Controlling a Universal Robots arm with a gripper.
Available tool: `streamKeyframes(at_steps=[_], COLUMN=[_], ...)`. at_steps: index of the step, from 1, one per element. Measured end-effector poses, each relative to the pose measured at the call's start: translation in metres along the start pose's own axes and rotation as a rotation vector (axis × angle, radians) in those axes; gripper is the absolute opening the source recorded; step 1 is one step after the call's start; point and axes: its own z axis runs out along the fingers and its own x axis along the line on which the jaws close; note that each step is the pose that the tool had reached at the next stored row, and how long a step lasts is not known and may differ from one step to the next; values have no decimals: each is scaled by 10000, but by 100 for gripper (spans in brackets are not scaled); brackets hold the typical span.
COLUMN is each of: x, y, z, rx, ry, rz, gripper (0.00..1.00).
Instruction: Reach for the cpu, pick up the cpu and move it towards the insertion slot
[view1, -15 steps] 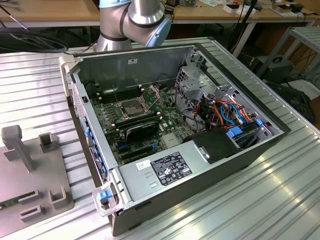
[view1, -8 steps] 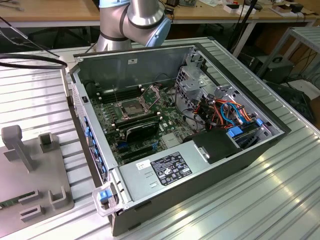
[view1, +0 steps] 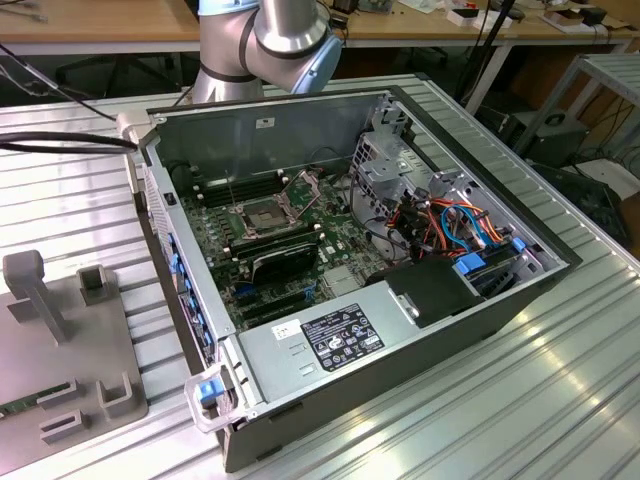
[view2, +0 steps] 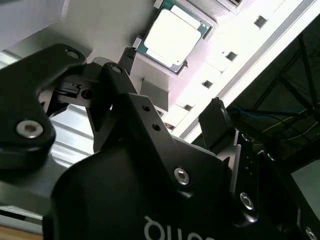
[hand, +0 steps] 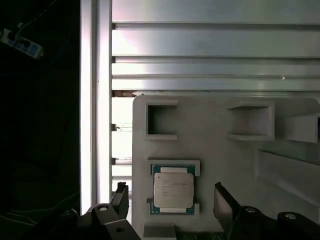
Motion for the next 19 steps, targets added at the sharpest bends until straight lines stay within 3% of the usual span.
streamKeyframes(at_steps=[11,19], x=[2,-2], y=[-48,-57], z=[245,313], rx=[1,0], ry=[-1,-1], rz=[38,40], gripper=[78,78])
